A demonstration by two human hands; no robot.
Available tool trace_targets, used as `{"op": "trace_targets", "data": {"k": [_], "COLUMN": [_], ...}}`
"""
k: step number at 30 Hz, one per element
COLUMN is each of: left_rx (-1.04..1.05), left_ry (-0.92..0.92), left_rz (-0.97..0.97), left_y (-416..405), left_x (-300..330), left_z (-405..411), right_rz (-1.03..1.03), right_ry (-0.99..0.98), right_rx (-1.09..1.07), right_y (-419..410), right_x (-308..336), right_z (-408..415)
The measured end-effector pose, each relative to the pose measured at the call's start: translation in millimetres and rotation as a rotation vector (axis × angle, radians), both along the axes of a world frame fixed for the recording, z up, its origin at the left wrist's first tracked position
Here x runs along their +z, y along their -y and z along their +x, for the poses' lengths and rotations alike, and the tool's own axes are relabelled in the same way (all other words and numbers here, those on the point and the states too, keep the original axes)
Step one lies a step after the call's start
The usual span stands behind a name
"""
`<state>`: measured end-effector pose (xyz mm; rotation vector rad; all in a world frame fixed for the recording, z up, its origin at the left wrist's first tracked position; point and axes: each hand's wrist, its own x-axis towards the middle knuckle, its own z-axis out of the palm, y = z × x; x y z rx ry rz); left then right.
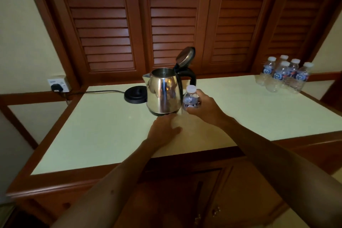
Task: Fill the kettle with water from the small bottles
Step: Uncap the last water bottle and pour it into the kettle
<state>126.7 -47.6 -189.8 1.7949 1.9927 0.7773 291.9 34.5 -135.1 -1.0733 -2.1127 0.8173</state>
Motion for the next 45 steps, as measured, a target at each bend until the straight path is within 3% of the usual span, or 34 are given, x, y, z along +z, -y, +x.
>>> {"op": "trace_targets", "data": {"k": [4,11,20,31,45], "left_rx": [-0.115,-0.27,-0.198,-0.104,-0.08], "left_ry": [-0.173,-0.303,-0.372,-0.449,-0.452], "left_rz": [-0.004,0.001,-0.006,-0.029,0.024], "left_y": [-37.9,-137.3,-247.9,-281.9,-270.8], "left_x": [-5.1,-17.5,-6.7,-19.4,-15.5], "left_z": [45.8,139.3,256.2,274.9,280.6], "right_rz": [0.046,0.144,0.055,-0.123,-0.136], "right_ry": [0.017,0.029,-0.098,-0.02,-0.022], "right_rx": [-0.147,-0.394,-0.566,-0.559,-0.542], "right_y": [-34.9,-95.3,-194.8,-259.4,-260.2], "right_x": [-3.7,-9.2,-26.7,-61.4,-63.4], "right_z": [75.1,215.9,346.6,374.2,373.1]}}
